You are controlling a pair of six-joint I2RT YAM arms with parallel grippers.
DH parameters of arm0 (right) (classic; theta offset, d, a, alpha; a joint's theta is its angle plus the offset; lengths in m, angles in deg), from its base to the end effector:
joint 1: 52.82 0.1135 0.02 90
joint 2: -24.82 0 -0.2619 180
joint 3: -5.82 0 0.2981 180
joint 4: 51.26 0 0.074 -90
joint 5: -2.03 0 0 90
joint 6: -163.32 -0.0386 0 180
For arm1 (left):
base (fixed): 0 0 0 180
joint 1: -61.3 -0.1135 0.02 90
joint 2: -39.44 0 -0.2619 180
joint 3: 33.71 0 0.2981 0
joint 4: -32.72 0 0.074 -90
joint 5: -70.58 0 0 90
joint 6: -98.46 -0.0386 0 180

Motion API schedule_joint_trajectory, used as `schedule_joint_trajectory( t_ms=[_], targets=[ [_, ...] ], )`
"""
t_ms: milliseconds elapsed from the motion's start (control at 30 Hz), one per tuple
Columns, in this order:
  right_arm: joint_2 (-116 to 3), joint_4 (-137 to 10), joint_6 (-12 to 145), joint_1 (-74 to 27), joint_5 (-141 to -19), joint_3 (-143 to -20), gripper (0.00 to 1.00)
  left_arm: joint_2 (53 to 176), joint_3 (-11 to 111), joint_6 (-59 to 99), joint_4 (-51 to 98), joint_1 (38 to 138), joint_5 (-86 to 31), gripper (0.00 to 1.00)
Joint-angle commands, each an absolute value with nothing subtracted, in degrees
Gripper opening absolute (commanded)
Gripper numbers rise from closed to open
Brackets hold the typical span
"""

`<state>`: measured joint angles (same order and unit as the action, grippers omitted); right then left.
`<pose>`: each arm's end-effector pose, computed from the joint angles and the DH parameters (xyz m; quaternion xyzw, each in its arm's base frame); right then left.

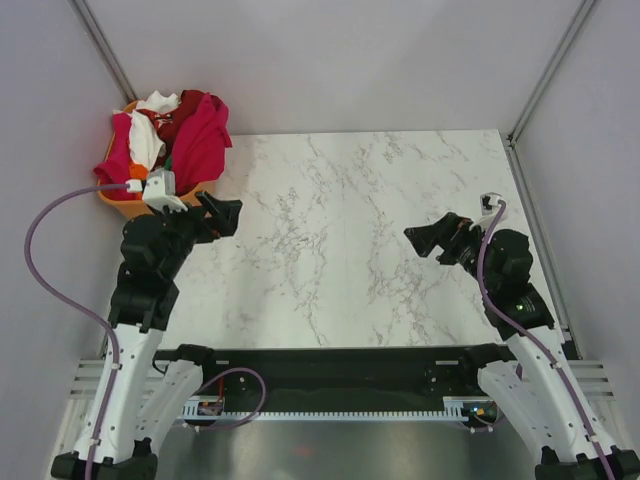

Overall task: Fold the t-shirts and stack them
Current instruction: Grab the tshirt from the pile

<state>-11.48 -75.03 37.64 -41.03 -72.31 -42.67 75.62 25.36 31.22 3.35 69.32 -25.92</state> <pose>0.2027 0.0529 0.3092 0.0746 0.7688 0.3487 0.5308 0.1923 -0.0315 0.3714 -0.0581 0.7434 -0.2172 0.6299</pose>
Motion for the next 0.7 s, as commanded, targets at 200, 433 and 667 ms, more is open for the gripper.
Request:
schedule_joint_trajectory(
  t_ms=[200, 433, 667],
  targets=[
    [-18.6, -71.8, 33.4, -41.0, -69.8, -39.3, 0.98, 103.5, 41.2, 36.9, 10.8, 69.3, -41.3, 1.0],
    [-29.2, -71.5, 39.0, -41.0, -67.0, -41.8, 0.98, 128.7, 66.9, 23.4, -9.4, 77.1, -8.1, 0.86],
    [-29.1, -73.4, 42.5, -40.9, -70.9, -43.3, 0.98, 152.3, 86.1, 15.5, -20.6, 81.8, 20.4, 0.81]
  ],
)
